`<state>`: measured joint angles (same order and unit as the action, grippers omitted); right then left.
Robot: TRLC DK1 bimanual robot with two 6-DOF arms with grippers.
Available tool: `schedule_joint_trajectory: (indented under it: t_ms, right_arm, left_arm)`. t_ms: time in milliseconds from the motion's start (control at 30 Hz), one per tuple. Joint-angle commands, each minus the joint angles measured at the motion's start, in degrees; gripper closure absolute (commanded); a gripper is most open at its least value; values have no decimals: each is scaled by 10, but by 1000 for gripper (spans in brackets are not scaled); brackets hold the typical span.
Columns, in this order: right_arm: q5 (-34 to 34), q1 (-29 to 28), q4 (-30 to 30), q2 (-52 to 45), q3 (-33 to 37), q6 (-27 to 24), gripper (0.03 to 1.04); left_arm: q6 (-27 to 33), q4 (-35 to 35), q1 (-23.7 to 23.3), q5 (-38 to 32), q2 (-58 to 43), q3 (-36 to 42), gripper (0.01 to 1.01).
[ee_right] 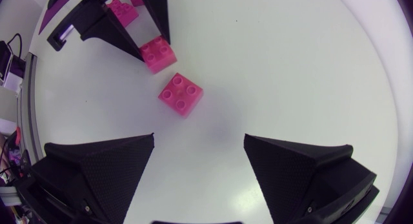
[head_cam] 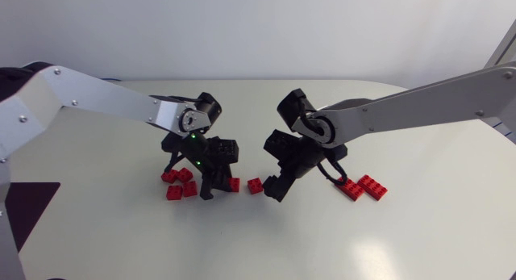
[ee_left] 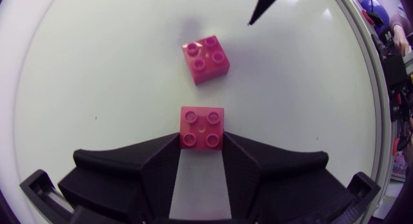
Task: Sort duplo bricks by size, large to the right and small to the left
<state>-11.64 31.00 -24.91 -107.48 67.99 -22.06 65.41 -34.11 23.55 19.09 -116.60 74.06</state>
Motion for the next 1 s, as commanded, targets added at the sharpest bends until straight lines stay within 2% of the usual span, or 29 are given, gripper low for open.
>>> schedule_joint_trajectory:
  t_ms: [0, 267, 467, 500, 533, 567, 633, 667, 867, 967]
  right_arm:
    - [-2, 8, 4, -30, 35, -7, 62]
    - [38, 41, -20, -91, 115, 41, 67]
    - [54, 49, -60, -128, 152, 71, 70]
    - [58, 50, -63, -131, 153, 77, 72]
    - [59, 52, -68, -133, 154, 81, 75]
    - [59, 53, -71, -134, 153, 84, 105]
    - [59, 56, -73, -133, 149, 86, 134]
    - [59, 56, -73, -133, 147, 87, 139]
    - [59, 65, -81, -135, 152, 87, 359]
    - [59, 69, -83, -135, 152, 85, 507]
  left_arm:
    - [28, -10, -32, -4, 36, -36, 885]
    - [59, -12, -111, -17, 73, -96, 885]
    - [62, -11, -120, -17, 79, -103, 880]
    - [59, -11, -120, -17, 78, -99, 851]
    - [56, -11, -119, -17, 77, -96, 748]
    - [53, -11, -119, -17, 78, -94, 582]
    - [50, -11, -119, -17, 78, -88, 151]
    - [48, -11, -119, -17, 78, -87, 31]
    - [45, -16, -125, -17, 94, -86, 36]
    - [45, -20, -130, -17, 104, -86, 39]
